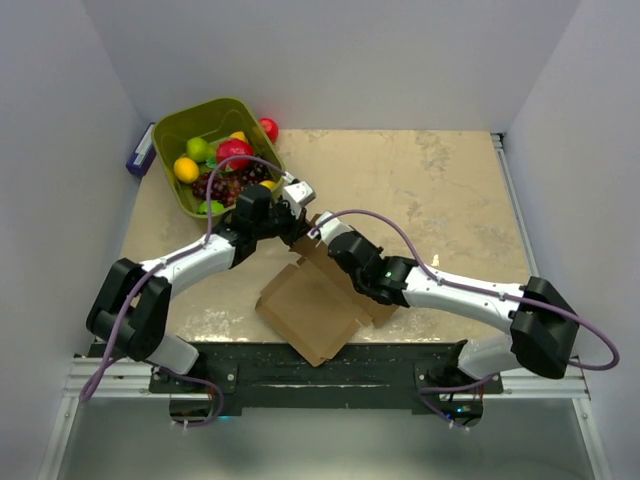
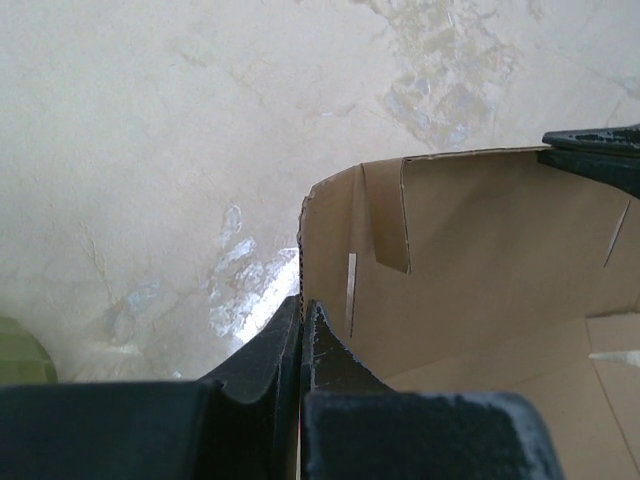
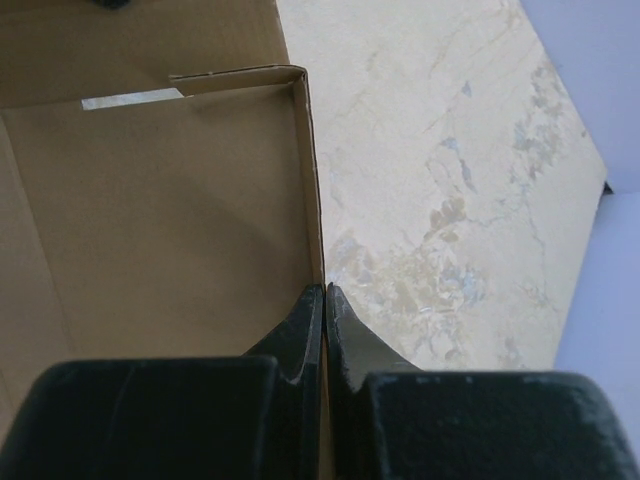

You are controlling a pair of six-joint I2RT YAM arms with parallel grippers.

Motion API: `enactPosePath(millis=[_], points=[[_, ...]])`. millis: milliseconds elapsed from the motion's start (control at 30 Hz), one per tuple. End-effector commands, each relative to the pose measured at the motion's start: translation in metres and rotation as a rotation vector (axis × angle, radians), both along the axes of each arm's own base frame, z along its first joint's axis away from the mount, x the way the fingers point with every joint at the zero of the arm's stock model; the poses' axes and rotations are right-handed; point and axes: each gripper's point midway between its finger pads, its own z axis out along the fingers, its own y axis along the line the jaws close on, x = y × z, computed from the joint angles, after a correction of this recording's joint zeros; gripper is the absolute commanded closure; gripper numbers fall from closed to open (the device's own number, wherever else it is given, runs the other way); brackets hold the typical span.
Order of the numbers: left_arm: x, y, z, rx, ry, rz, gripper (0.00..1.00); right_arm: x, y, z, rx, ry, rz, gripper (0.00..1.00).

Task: Fold the paper box

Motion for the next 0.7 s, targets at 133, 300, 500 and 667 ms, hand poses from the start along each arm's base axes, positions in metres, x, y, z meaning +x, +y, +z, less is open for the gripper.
enactPosePath(millis=[133,300,500,667], points=[[0.014,-0.015,0.011,-0.166,-0.040,0.095,1.00,0.019,-0.012,0.059,-0.052,-0.209,-0.163,1.00],[0.015,-0.016,0.009,-0.199,-0.055,0.118,1.00,0.020,-0.009,0.056,-0.101,-0.235,-0.185,1.00],[0.015,-0.018,-0.012,-0.180,-0.006,0.158,1.00,0.007,0.001,0.036,-0.145,-0.266,-0.192,1.00],[0.009,-0.025,-0.025,-0.169,0.021,0.162,1.00,-0.010,0.021,0.021,-0.138,-0.256,-0.167,1.00]])
